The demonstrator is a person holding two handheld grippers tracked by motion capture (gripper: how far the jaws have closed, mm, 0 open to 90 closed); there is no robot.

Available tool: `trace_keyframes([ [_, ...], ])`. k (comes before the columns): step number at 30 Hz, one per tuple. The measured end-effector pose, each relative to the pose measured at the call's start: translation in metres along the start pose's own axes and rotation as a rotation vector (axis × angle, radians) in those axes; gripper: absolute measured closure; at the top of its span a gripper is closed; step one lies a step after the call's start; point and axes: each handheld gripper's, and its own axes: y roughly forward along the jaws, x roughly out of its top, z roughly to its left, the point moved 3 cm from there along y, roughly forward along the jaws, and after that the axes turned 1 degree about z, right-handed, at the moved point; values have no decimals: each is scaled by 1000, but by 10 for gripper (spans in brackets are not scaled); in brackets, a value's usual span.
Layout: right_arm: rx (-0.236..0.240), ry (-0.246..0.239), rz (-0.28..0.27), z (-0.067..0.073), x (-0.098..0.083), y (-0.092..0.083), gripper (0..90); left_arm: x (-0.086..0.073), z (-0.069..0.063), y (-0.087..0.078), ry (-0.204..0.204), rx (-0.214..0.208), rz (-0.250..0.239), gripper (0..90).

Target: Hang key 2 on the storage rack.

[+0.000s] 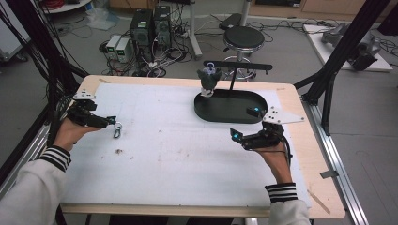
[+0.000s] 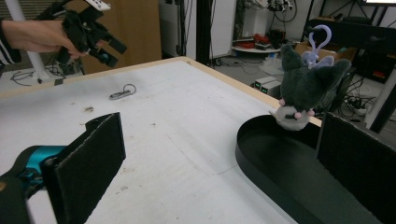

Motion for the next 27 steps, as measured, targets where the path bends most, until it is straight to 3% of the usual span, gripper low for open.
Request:
trace_keyframes([
  [15, 16, -6, 0, 3, 0, 1, 7, -5, -2, 19, -10, 0, 95, 100],
  [20, 21, -8, 3, 2, 0, 1, 7, -7, -1, 25, -57, -14, 118, 109],
  [27, 22, -9, 4, 2, 0, 1, 7, -9, 0, 29, -78, -19, 154, 200],
])
